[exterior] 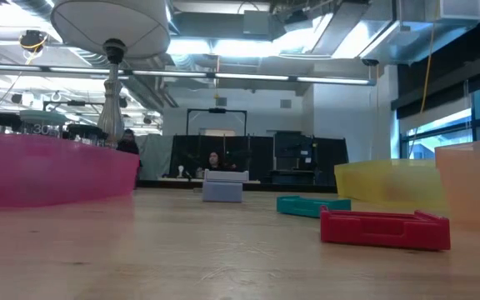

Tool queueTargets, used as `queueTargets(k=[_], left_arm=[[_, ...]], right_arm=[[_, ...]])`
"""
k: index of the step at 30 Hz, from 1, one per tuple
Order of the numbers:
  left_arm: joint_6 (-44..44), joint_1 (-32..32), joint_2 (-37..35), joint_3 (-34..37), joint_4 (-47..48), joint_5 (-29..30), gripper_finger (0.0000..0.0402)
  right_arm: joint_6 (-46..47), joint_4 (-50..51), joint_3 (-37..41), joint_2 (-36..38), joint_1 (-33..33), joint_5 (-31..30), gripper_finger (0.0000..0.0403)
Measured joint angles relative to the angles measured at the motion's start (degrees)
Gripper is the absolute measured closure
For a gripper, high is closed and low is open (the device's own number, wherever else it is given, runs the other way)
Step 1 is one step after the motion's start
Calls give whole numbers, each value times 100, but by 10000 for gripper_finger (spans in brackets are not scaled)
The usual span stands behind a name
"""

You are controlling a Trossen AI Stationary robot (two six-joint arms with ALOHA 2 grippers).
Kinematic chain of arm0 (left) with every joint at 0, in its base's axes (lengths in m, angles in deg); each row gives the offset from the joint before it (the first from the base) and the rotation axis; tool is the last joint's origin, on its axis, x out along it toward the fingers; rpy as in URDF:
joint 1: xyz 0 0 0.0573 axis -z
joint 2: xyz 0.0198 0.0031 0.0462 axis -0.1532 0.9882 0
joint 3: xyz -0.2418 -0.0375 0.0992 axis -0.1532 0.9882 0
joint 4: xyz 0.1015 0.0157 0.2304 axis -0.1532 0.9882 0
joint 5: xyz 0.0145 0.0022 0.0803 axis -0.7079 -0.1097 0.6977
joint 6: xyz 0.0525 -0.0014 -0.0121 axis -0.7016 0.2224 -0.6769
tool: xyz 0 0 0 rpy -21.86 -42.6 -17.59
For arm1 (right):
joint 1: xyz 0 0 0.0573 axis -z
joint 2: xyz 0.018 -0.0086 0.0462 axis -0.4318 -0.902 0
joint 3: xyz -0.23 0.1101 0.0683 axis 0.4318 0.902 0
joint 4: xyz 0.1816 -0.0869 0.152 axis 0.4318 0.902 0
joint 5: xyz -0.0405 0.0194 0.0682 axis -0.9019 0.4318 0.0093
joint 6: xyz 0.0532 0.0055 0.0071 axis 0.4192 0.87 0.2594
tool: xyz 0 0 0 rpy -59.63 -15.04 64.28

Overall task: Pick & Place Office items
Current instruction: Put the green charger adapter into the yellow bin

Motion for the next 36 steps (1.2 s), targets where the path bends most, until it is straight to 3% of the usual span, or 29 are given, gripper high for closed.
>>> queueTargets(k=[10, 24, 36], left_arm=[[54, -88, 0, 0, -92, -15, 248], [74, -85, -2, -2, -122, -46, 246], [37, -43, 3, -1, -291, -34, 215]], right_arm=[[-192, 0, 0, 0, -30, -47, 100], [-389, 32, 0, -7, -30, -105, 255], [-385, 15, 0, -7, 0, -90, 255]])
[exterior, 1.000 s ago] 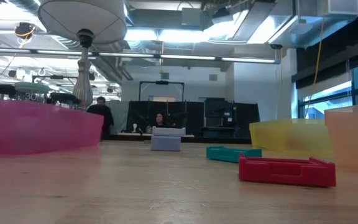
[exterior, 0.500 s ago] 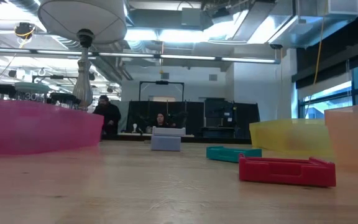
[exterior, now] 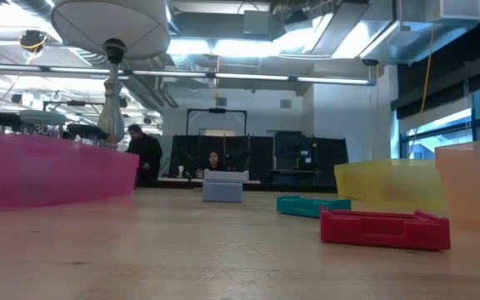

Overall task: Pick & Place Office items
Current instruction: Put the green charger adapter into the yellow bin

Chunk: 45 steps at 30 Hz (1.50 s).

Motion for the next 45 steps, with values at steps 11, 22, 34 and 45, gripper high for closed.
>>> queueTargets(k=[11, 22, 34, 45], left_arm=[[393, 87, -10, 3, -99, 1522, 158], [3197, 91, -7, -8, 490, 2405, 157], [5563, 68, -13, -5, 1602, 2432, 157], [5882, 69, -13, -5, 1613, 2430, 157]], right_arm=[[188, 376, 0, 9, 1107, 1274, 255], [-1397, 3764, 0, 51, 2229, 2256, 245], [-4712, 8363, 0, 425, 3017, 9, 247], [-5494, 9750, 0, 194, 2964, -4556, 247]])
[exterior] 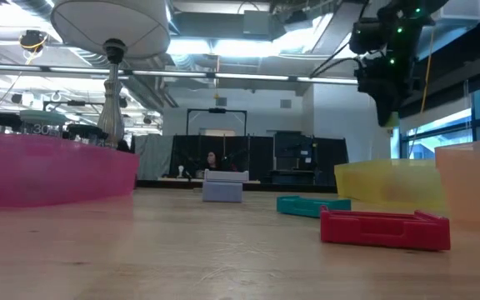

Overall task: Pick & Place Office items
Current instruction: Put the green charger adapter into the yellow bin

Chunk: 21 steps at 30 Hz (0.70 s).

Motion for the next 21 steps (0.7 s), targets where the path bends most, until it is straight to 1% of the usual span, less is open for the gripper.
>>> queueTargets(k=[2, 10, 13, 16, 21], left_arm=[[80, 0, 0, 0, 3, 0, 157], [138, 55, 2, 4, 5, -2, 155], [106, 54, 2, 4, 7, -4, 155], [-164, 52, 2, 4, 7, 21, 155], [-288, 47, 4, 4, 5, 373, 155]], right_arm=[[6, 29, 0, -69, 0, -91, 247], [149, 116, 52, -511, -4, -104, 247], [314, 118, 289, -614, -4, -104, 247], [334, 131, 620, -640, -4, -100, 247], [712, -6, 990, -638, -2, -97, 247]])
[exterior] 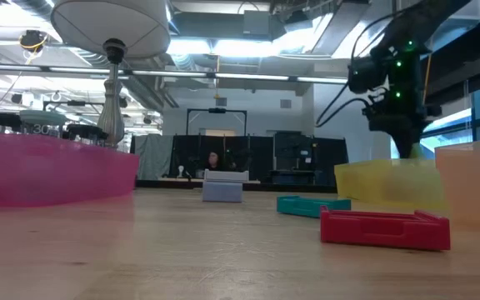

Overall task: Pick & Place Office items
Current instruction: Put the green charger adapter into the yellow bin

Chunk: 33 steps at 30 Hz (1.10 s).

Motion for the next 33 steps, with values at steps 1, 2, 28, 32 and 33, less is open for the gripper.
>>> queueTargets(k=[1, 2, 28, 32, 33], left_arm=[[-24, -5, 0, 0, 1, 66, 155], [-98, -8, 0, 0, 0, 128, 155], [-1133, -58, 2, 0, 0, 540, 155], [-1139, -58, 2, 1, 0, 541, 155], [-1139, -58, 2, 0, -2, 541, 155]], right_arm=[[92, -64, 55, 0, -1, 21, 247], [167, -133, 106, 0, -1, 51, 247], [982, -1749, 892, 0, -1, 189, 246], [1264, -1875, 892, 0, -3, 299, 246], [1298, -1879, 892, 0, -3, 301, 246]])
